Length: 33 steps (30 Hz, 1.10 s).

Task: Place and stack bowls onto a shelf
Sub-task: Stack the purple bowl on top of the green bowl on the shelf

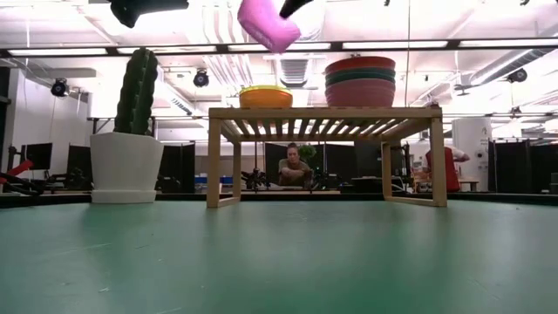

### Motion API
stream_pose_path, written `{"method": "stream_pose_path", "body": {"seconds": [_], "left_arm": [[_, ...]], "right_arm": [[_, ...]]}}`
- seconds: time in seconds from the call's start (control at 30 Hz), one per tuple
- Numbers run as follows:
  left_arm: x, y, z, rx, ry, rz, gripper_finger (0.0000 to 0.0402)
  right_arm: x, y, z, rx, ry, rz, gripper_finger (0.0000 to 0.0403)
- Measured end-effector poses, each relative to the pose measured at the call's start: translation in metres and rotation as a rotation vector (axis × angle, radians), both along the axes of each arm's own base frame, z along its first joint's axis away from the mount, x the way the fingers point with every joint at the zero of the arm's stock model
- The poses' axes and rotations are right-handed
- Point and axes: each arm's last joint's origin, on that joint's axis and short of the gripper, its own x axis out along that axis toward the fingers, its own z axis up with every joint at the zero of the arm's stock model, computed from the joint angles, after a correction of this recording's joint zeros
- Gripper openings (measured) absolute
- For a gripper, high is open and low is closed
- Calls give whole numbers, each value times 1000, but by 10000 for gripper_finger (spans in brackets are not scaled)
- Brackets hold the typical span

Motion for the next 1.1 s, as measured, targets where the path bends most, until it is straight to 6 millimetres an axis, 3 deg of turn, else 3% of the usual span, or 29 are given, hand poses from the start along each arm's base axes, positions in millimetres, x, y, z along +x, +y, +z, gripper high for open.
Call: {"method": "stream_pose_path", "body": {"seconds": [0.2, 0.5, 0.7, 1.1], "left_arm": [[0, 0, 0, 7, 2, -1, 109], [0, 0, 0, 7, 1, -1, 109], [0, 0, 0, 8, 1, -1, 109], [0, 0, 0, 12, 3, -2, 109]], "right_arm": [[5, -41, -3, -85, 26, -16, 9], [2, -94, -4, 25, -26, -48, 9], [2, -105, -7, 33, -38, -68, 9], [9, -107, -28, 14, -23, -38, 9]]}}
